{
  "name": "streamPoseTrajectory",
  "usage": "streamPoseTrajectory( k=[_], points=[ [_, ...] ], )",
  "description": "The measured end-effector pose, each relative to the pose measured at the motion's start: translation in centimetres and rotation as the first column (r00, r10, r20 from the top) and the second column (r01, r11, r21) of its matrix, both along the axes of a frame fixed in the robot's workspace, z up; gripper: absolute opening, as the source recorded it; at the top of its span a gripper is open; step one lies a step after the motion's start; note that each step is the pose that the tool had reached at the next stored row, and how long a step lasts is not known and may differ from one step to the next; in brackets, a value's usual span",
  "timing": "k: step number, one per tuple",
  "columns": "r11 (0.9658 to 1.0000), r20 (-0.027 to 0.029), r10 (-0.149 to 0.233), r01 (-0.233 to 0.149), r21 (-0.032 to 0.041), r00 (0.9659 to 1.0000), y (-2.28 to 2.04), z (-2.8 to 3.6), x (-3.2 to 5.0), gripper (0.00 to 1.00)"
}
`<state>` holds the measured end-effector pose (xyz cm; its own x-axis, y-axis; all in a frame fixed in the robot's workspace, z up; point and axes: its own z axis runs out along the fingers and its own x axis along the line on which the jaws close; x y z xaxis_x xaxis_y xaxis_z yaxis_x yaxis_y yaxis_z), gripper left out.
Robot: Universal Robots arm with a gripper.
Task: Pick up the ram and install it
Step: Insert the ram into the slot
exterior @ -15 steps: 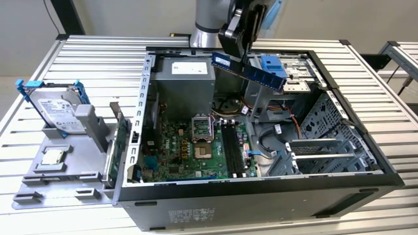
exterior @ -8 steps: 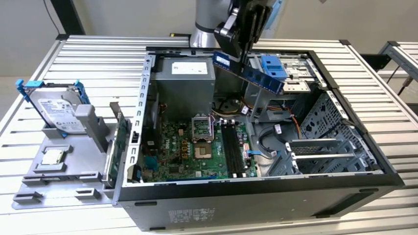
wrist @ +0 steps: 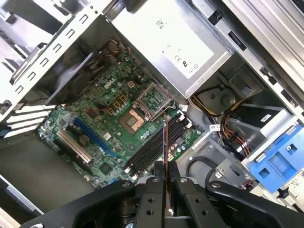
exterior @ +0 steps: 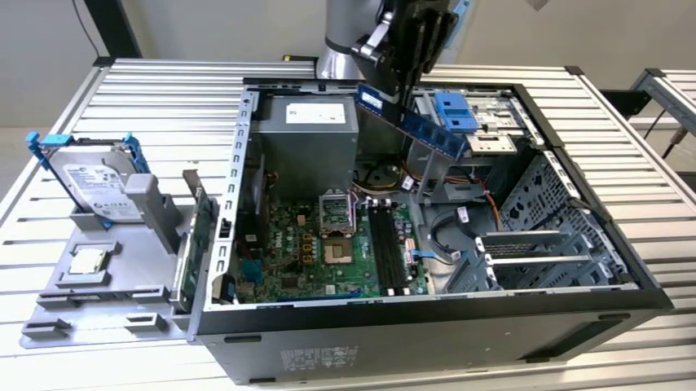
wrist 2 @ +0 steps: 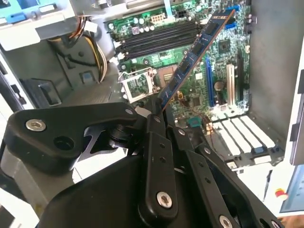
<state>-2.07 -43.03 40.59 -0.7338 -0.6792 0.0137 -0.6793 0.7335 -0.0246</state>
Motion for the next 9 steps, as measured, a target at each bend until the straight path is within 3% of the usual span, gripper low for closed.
streamPoseTrajectory(
  k=[5, 9],
  points=[
    [0.9971, 0.0001, -0.076, 0.076, -0.0008, 0.9971, 0.0, -0.04, 0.0, 0.0],
    [0.9901, 0.0001, -0.14, 0.14, -0.0016, 0.9901, 0.0, -0.09, 0.0, 0.0]
  ],
)
